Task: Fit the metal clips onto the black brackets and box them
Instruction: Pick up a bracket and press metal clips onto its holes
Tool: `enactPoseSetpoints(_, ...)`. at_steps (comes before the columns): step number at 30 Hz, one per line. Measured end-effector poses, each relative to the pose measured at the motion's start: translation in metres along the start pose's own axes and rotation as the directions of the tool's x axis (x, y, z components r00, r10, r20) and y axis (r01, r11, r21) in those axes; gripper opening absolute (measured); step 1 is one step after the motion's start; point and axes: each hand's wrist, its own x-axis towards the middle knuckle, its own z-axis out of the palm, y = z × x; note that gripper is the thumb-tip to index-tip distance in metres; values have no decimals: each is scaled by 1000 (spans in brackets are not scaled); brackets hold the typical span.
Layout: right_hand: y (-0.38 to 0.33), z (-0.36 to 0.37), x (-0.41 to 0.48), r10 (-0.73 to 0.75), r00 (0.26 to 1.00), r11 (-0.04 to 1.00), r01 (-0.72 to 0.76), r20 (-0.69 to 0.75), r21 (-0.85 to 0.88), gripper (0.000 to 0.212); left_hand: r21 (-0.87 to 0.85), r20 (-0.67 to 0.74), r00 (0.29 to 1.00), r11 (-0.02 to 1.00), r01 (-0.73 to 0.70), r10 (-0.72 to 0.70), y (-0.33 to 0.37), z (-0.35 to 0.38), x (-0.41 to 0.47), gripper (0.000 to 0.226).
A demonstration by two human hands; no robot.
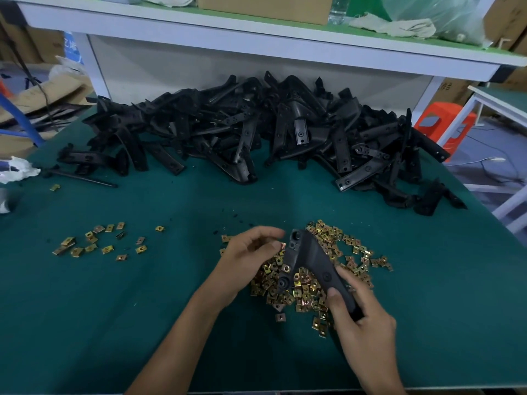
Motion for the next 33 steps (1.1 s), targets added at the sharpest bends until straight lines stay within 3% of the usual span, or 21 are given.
enactPoseSetpoints(10,3,0,1,-9,1000,1000,10,25,-18,43,3,-19,1000,1000,-16,16,1,1,-1,25)
enactPoseSetpoints(17,4,0,1,-19,1000,1000,19,19,18,39,-3,1,1000,1000,11,-11,1,3,-1,14)
enactPoseSetpoints(28,0,-1,0,-24,999,999,25,27,-46,45,5,96,994,999,45,-45,11,3,-6,33)
enactPoseSetpoints(33,3,0,-1,-6,999,999,8,44,-43,44,16,115,991,997,74,-75,9,3,-5,29)
